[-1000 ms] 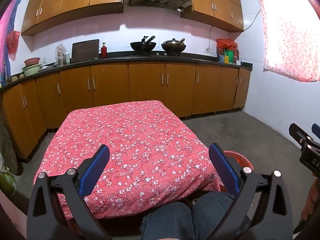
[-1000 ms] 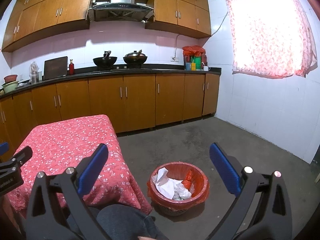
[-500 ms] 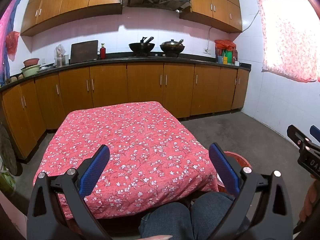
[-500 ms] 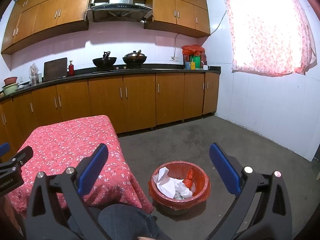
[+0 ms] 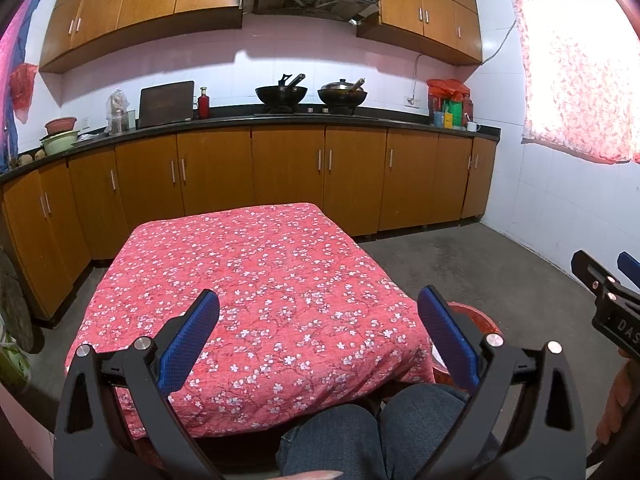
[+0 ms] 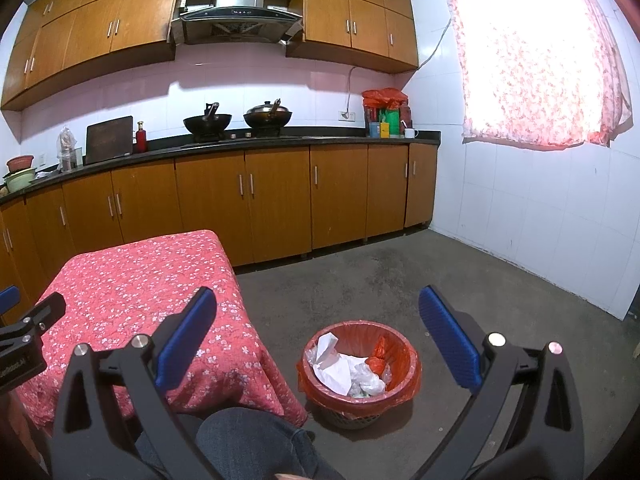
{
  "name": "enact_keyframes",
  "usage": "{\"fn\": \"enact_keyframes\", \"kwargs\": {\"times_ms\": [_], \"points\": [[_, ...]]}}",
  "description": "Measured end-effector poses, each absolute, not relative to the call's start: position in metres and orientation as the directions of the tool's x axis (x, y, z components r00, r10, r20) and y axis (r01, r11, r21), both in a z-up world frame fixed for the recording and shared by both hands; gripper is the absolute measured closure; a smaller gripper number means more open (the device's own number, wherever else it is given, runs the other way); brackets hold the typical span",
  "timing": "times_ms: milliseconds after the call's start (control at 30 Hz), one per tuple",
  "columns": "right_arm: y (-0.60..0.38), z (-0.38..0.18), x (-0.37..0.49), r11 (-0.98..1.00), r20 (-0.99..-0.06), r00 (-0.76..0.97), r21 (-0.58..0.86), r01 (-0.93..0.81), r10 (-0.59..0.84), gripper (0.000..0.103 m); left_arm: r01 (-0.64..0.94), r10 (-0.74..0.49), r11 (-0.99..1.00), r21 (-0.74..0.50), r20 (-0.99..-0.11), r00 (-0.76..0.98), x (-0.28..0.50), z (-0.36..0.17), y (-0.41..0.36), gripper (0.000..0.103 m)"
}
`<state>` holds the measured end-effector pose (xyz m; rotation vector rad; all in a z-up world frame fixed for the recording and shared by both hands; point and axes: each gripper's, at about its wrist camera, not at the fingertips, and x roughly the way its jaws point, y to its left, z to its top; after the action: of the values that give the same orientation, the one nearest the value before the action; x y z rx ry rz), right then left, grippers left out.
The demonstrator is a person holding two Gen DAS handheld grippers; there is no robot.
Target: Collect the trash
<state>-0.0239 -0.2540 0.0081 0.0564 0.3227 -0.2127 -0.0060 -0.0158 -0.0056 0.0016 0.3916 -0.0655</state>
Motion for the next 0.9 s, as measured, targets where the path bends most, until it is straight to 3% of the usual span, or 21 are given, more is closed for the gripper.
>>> {"fn": "enact_keyframes", "kwargs": {"times_ms": [900], "points": [[-0.2504, 0.0047, -0.0245, 0.976, -0.328, 0.924, 0.024, 0.216, -0.197, 0.004, 0.065, -0.065, 0.998, -0.012, -0.384, 0.921, -0.0066, -0.0047, -0.0156, 0.005]]}}
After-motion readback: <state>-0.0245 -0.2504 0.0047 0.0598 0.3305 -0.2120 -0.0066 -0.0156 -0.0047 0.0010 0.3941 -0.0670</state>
